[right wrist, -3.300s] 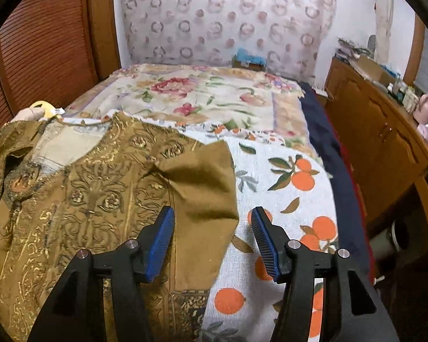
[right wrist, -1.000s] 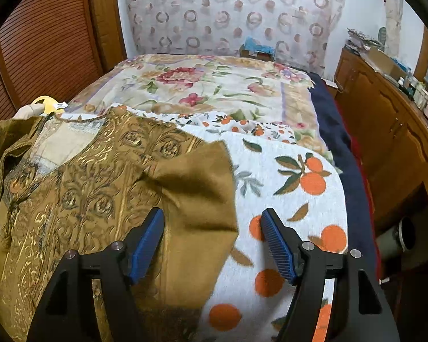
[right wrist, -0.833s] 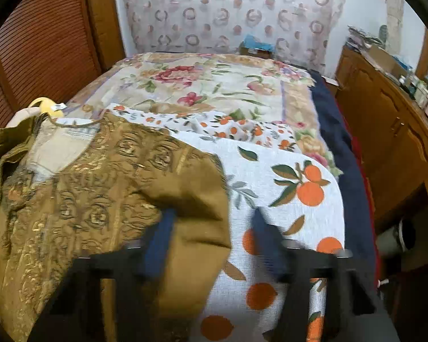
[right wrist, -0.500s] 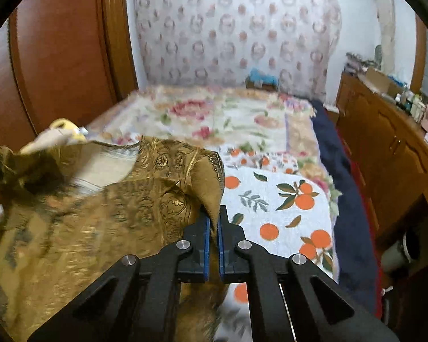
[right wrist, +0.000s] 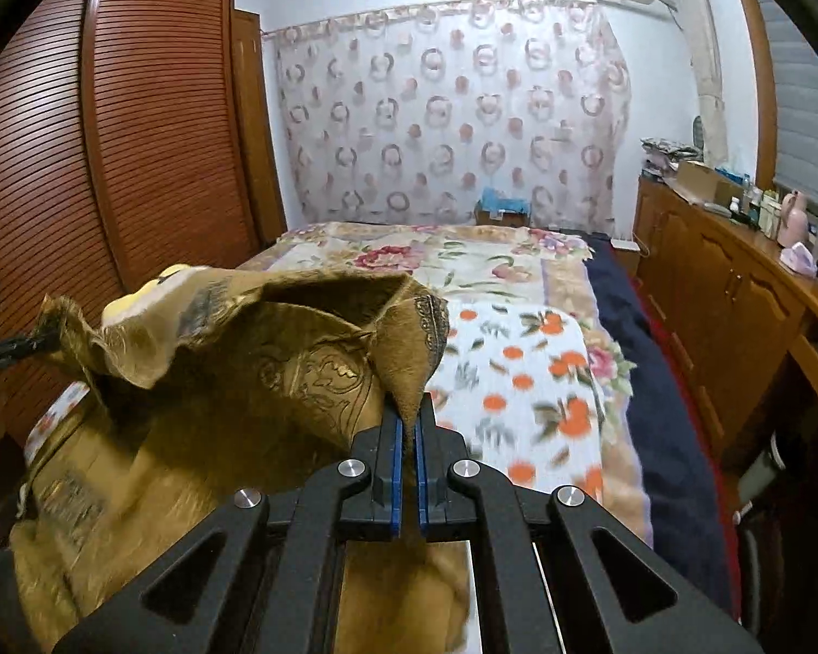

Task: Fold small clothes

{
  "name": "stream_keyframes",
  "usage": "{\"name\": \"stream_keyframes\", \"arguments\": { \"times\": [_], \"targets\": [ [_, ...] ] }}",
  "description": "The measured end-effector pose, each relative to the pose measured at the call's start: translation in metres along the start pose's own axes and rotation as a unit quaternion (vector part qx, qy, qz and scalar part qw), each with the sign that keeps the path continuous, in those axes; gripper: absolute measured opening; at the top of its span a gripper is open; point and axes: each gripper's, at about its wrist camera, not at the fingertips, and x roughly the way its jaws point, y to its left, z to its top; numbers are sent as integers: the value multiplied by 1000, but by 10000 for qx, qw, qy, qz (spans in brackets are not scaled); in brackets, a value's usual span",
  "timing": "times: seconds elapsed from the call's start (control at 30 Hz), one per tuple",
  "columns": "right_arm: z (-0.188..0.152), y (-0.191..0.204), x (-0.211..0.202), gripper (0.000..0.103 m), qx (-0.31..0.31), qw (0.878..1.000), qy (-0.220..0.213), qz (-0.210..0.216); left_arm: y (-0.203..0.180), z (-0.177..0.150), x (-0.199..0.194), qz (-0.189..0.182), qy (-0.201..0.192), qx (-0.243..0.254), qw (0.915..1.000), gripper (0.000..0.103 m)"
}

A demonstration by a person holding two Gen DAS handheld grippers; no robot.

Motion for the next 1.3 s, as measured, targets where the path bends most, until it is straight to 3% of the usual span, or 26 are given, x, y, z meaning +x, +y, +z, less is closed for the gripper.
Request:
{"name": "stream_keyframes", "arguments": {
  "times": [0.13, 0.23, 0.33, 0.4, 0.47, 0.6, 0.67, 0.7, 0.77, 0.87, 1.1, 1.3],
  "targets": [
    [-27, 11, -41, 3, -148, 9997, 196, 27, 6, -14, -26, -1, -130, -188, 9997, 4],
    [-37, 16, -66, 3, -227, 9991, 358, 74, 7, -22, -32, 0, -9, -168, 9999, 4],
    [-47, 17, -68, 3, -243, 9970, 710, 169, 6, -28, -34, 21, 62, -77, 9999, 5],
    [-49, 15, -65, 3, -305, 9957, 860, 147, 5, -30, -35, -11, 123, -62, 9999, 11],
    [-49, 12, -63, 10, -364, 9948, 940, 134, 7, -30, -39, 63, 124, -10, 9999, 33],
    [-35, 5, -70, 17, -398, 9959, 809, 45, 11, -27, -52, 140, -38, 4, 9999, 52],
    [-29, 7, -75, 26, -411, 9967, 701, -86, 12, -25, -55, 235, -63, 34, 9997, 78],
    [-27, 12, -75, 30, -406, 9969, 657, -138, 11, -24, -55, 264, -81, 54, 9996, 81],
    [-27, 16, -87, 44, -391, 9975, 563, -183, 13, -21, -53, 268, -90, 73, 9996, 81],
    [-24, 21, -83, 53, -416, 9975, 513, -253, 15, -20, -50, 345, -90, 72, 9993, 81],
    [-20, 28, -45, 61, -479, 9968, 612, -173, 23, -5, -26, 467, 62, 65, 9989, 81],
    [-20, 24, -3, 67, -348, 9953, 894, -120, 39, 0, 18, 572, 597, 169, 9964, 81]
  ]
}}
